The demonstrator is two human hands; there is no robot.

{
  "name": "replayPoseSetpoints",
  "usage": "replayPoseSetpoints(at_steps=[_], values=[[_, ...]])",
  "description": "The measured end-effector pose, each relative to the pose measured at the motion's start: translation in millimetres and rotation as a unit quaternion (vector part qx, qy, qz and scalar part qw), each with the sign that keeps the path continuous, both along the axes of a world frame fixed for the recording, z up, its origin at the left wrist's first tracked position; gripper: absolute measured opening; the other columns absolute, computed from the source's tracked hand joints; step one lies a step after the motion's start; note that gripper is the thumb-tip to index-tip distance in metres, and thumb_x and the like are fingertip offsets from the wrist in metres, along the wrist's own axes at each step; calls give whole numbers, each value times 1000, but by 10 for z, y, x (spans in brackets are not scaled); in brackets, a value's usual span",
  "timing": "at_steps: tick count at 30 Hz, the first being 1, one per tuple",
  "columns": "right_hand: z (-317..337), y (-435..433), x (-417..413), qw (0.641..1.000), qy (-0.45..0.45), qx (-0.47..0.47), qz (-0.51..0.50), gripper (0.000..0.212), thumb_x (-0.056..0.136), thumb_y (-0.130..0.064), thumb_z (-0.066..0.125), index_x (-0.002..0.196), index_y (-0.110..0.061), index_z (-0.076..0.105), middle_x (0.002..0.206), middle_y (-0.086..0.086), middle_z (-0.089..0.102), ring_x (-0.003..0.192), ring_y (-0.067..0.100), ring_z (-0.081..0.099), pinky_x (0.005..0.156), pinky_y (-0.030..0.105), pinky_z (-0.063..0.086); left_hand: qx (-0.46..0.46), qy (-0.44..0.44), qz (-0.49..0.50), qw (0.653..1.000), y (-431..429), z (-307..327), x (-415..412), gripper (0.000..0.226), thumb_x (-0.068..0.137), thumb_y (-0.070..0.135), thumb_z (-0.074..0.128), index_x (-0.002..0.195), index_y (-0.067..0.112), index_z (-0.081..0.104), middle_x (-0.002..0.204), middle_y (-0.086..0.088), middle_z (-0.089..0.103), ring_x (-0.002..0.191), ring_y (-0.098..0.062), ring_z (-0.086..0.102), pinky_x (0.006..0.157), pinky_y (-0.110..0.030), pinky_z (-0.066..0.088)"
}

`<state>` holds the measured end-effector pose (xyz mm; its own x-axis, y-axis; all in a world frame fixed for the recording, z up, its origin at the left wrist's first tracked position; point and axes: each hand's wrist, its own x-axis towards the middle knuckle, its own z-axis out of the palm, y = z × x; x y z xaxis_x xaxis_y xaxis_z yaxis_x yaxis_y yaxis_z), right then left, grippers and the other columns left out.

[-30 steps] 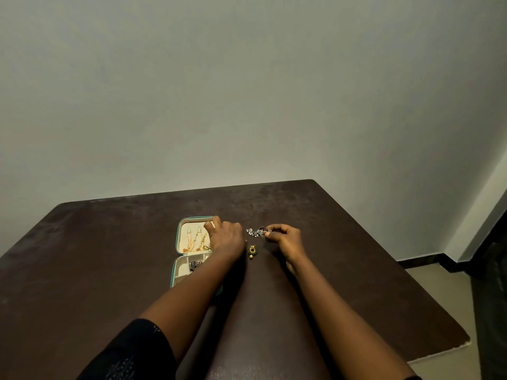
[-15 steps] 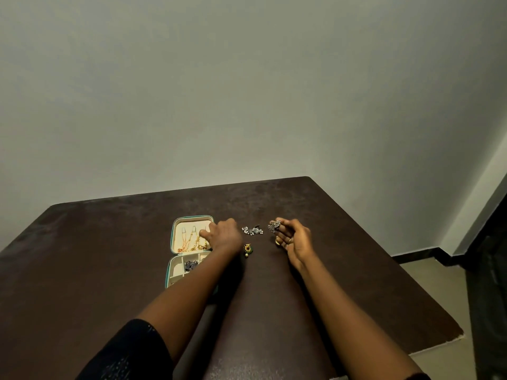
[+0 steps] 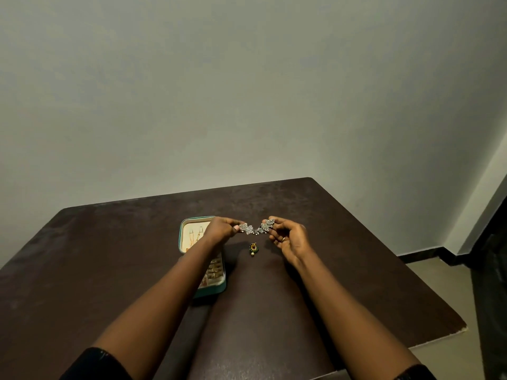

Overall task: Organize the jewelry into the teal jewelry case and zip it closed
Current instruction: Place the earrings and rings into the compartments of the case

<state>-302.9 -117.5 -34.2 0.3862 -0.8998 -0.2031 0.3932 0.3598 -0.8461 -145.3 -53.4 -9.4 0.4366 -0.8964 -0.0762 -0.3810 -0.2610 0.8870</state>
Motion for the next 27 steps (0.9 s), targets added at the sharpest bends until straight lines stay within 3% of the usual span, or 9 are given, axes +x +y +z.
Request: replayPoseSetpoints(at_steps=[4,7,13,16,18,20,22,27], values=[[64,96,77,999,24,-25,21,27,85,10,41,90,-2,64,56,-1,70,44,4,63,44,14,45,-4,-19,-44,999,198,95,62,30,93,-7,44,117,-5,62,109,-8,64,93,-14,51,70,-17,39],[103,174,133,996,53,-54,45,28,88,10,43,108,1,61,58,-4,71,46,2,62,45,13,45,-17,17,-53,998,343,172,106,31,92,-9,44,117,-5,62,105,-6,62,86,-11,53,70,-18,39],[195,377,281,990,62,-91,83,32,91,10,43,120,9,56,84,6,65,57,5,63,52,15,49,-79,91,-65,991,654,243,164,24,91,-8,48,109,-2,62,86,0,62,81,-5,54,73,-15,44],[234,477,351,988,67,-87,106,31,92,8,43,119,7,58,79,1,70,55,3,63,54,17,51,-113,123,-57,984,769,229,192,16,91,-4,50,90,5,62,80,0,58,76,-7,51,72,-15,43],[250,546,387,987,67,-88,117,29,92,7,45,118,7,58,68,-4,72,56,4,63,54,17,52,-124,131,-45,983,851,214,234,13,91,-2,51,90,2,63,79,-1,58,74,-8,52,70,-16,44],[277,616,413,986,68,-92,124,28,92,7,46,117,9,58,67,-2,71,61,9,62,56,18,52,-126,127,-34,983,918,197,307,14,91,-1,52,96,2,64,81,-2,61,75,-9,54,69,-17,47],[312,704,440,984,68,-92,136,27,92,5,47,116,11,58,74,4,67,67,13,59,58,20,52,-123,101,-35,987,994,184,393,17,91,0,52,88,11,65,83,-2,63,76,-10,56,70,-17,48],[346,924,543,978,80,-82,171,30,88,7,53,117,15,54,82,10,60,72,18,58,56,19,57,-87,-31,-48,995,1203,132,577,17,90,2,55,87,14,67,84,3,64,87,-14,57,79,-24,48]])
